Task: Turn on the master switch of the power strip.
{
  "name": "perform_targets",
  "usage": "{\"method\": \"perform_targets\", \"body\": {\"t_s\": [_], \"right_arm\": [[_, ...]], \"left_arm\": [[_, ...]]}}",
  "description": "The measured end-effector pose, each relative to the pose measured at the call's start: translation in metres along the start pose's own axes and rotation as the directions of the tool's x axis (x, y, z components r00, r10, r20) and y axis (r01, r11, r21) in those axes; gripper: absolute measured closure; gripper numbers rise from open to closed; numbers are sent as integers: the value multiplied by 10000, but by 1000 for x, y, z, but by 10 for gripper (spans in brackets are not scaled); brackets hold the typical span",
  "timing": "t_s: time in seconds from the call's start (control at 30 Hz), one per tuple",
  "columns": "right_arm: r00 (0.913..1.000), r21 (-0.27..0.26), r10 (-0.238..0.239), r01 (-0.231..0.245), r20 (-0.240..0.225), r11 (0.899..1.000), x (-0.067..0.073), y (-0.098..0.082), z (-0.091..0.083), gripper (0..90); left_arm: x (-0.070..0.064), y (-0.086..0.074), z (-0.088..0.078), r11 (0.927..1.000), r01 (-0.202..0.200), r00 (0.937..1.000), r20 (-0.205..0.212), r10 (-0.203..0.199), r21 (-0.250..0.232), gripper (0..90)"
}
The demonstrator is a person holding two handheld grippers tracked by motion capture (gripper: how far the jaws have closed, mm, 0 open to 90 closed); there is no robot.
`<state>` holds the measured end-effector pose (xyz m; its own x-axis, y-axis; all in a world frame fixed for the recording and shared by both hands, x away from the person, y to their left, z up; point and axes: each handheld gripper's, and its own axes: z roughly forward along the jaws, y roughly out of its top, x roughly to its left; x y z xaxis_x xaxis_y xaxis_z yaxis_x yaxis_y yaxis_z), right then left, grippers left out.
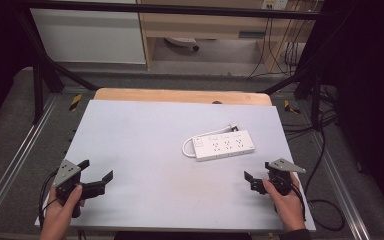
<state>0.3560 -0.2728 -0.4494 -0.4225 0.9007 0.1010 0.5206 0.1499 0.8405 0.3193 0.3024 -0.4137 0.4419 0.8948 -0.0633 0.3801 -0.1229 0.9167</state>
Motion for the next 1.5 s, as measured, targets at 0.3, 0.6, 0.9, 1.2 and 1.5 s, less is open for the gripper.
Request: {"method": "perform_targets", "body": {"t_s": [0.3, 0.6, 0.9, 1.2, 1.5], "right_arm": [[9998, -315, -172, 170, -74, 9994, 6, 6, -1, 65], [10000, -498, -47, 49, 37, 9987, 13, 19, 4, 27], [9999, -525, -108, 103, -85, 9986, 18, 43, 16, 63], [9996, -456, -254, 247, -149, 9987, 23, 61, 29, 35], [9991, -576, -371, 358, -203, 9977, 25, 78, 40, 130]], "left_arm": [[3, -1, 1, 10000, 94, 9999, 45, -94, 12, 56], [4, 5, 11, 9996, 173, 9998, -40, -174, -231, 54], [3, 4, 14, 9999, 43, 10000, 80, -42, -122, 54], [4, 2, 12, 10000, 23, 9999, 102, -23, -42, 53], [4, 2, 11, 10000, 48, 9999, 92, -48, -26, 54]]}}
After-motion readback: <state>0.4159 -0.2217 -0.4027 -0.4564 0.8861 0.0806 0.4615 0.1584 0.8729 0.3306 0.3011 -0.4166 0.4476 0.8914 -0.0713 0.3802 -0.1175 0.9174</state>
